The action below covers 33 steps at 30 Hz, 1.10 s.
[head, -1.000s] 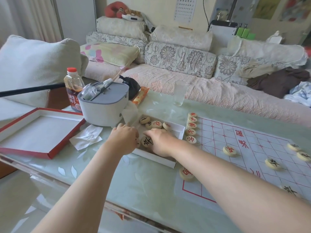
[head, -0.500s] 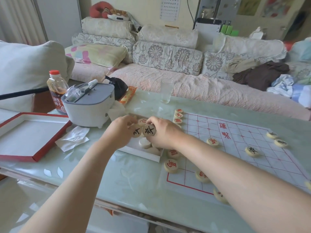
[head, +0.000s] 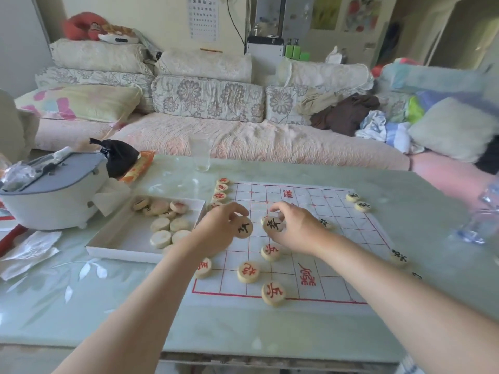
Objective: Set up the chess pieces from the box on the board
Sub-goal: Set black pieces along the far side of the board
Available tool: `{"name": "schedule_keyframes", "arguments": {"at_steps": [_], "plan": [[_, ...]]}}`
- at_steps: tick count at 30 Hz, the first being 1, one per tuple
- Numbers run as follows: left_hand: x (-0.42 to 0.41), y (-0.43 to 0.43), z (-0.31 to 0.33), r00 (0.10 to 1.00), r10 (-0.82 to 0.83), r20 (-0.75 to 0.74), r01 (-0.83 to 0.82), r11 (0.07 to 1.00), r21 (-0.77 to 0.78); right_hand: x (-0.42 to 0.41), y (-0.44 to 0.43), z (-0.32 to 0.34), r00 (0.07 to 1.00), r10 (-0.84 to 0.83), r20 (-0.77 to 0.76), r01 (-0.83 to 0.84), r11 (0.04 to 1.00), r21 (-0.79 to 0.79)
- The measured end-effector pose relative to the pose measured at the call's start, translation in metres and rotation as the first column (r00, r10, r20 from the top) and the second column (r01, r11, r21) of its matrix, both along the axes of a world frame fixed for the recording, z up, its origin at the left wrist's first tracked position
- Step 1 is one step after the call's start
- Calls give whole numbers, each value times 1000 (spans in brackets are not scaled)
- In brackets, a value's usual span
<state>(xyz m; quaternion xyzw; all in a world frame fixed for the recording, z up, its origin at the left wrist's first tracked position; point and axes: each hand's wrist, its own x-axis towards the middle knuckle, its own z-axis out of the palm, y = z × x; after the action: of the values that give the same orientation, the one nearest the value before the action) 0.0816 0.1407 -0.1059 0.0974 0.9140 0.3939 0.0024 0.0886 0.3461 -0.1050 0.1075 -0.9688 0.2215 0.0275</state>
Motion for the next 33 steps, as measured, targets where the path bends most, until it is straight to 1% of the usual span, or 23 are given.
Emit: {"name": "schedule_keyframes", "arguments": {"at_steps": [3,6,9,14,18,22,24,30,33], "plan": [[1,34,-4,992,-78,99,67,991,113,-4,32,-4,997,-73,10,73,997,-6],[-4,64,-10,984,-106,142,79,979,186,-15,60,-6,991,-130,20,131,990,-45],[-17,88,-13,982,-112,153,86,982,167,-32,86,-10,986,-168,23,169,985,-46],[-56,115,-15,986,-75,149,40,974,223,-68,128,-18,971,-238,1,238,970,50],[-92,129,-23,989,-40,140,9,977,215,-96,147,-24,961,-277,4,275,956,107],[-121,139,-26,993,-51,103,32,983,182,-123,149,-32,955,-296,11,293,951,102],[-132,142,-27,995,-58,84,42,981,189,-133,148,-38,955,-296,15,293,951,103],[-152,146,-37,993,-15,121,-15,971,239,-141,148,-45,960,-278,-31,280,954,110],[-154,151,-39,993,-9,120,-20,970,243,-141,149,-42,955,-295,-32,297,950,98]]}}
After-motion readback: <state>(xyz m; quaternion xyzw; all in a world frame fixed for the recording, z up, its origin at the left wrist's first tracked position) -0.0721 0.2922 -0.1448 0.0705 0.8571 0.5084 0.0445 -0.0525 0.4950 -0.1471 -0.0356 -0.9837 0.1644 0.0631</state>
